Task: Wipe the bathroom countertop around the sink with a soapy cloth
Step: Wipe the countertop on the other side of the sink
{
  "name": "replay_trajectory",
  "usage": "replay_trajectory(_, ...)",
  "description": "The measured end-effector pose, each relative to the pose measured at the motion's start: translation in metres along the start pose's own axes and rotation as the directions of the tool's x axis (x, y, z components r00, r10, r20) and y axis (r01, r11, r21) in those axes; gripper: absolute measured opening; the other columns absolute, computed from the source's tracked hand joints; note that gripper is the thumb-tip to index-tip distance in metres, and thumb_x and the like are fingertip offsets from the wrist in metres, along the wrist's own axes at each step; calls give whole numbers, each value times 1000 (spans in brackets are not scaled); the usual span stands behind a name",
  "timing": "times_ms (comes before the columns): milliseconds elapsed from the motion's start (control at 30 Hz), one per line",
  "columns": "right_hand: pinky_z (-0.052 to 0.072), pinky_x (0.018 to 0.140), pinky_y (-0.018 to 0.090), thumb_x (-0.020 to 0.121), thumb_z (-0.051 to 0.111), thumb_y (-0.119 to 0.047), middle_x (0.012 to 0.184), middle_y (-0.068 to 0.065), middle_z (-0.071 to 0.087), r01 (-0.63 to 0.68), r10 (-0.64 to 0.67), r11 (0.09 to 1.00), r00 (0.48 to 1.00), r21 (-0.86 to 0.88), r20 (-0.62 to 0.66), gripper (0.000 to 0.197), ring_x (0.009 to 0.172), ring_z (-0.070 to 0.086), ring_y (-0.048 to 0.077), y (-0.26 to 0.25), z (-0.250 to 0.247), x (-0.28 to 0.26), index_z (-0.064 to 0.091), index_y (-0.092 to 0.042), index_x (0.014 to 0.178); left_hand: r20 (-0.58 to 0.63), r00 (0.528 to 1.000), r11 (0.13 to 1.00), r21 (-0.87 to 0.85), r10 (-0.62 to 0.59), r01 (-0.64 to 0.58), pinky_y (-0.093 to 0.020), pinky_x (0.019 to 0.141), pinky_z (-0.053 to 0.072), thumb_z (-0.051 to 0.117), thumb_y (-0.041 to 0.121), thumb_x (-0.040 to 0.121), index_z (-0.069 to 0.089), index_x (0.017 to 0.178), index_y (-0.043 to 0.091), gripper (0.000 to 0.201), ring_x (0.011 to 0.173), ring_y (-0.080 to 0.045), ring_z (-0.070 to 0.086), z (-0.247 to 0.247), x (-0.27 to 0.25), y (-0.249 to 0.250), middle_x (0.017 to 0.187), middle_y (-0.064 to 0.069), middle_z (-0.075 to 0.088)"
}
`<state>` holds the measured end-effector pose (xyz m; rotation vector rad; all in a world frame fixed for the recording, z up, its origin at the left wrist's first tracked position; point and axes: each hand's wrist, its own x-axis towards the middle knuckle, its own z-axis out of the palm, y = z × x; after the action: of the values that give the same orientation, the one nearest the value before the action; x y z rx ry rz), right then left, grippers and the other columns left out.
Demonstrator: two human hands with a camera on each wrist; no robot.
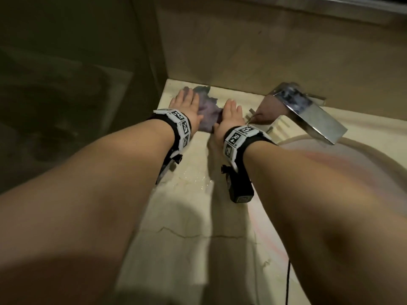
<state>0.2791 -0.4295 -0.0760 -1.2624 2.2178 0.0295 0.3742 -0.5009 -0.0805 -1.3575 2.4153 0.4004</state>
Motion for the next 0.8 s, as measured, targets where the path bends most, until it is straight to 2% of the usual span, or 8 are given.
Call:
replay_trajectory(200, 2, 120, 37, 100, 32, -24, 160, 10, -10, 15, -15, 999, 1000, -31, -17, 67, 148, -8, 27, 4, 11, 17, -7, -6, 151, 14, 999, 989, 144, 38, -40, -40, 120, -5, 28, 39, 100, -7, 152, 14, 67, 147, -29, -13, 4, 17, 2, 159, -9, -15)
replay_trajectory(367, -2, 120, 36, 100, 27, -32, 160, 8, -14, 11, -12, 998, 1000, -63, -22, 66, 148, -10, 25, 6, 17, 20, -8, -9, 151, 19, 1000, 988, 149, 22, -25, -39, 120, -6, 24, 40, 101, -3, 152, 11, 65, 147, -27, -14, 5, 24, 2, 160, -8, -15)
replay_trajectory(467, -2, 120, 35, 100, 29, -37, 160, 7, -13, 14, -14, 998, 1000, -59, -2, 68, 148, -11, 24, 6, 14, 18, -8, -11, 151, 8, 1000, 984, 176, 16, -17, -39, 120, -5, 25, 38, 101, -3, 152, 9, 65, 147, -27, -15, 1, 26, 3, 160, -9, -14)
replay_trajectory(633, 0, 120, 35, 98, 38, -37, 159, 8, -16, 13, -10, 998, 999, -56, 53, 72, 148, -10, 24, 7, 3, 15, -8, -22, 151, 53, 994, 977, 188, 94, -103, -40, 120, -3, 31, 33, 101, -4, 152, 13, 66, 148, -30, -9, -3, 30, 1, 160, -10, -12)
replay_trajectory(700, 0, 120, 35, 98, 39, -38, 159, 7, -16, 9, -2, 996, 997, -85, 79, 70, 148, -11, 24, 6, 0, 16, -5, -27, 151, 47, 993, 981, 161, 104, -110, -39, 120, -1, 28, 37, 101, -2, 152, 13, 64, 148, -29, -7, 0, 30, -3, 160, -9, -11)
replay_trajectory(800, 1, 120, 35, 98, 36, -40, 160, 7, -14, -6, 11, 997, 997, -73, 71, 68, 148, -9, 24, 3, 0, 17, -4, -26, 152, 5, 997, 992, 102, 80, -80, -39, 120, 1, 24, 46, 99, 0, 152, 15, 66, 148, -28, -5, 6, 31, -9, 161, -6, -9)
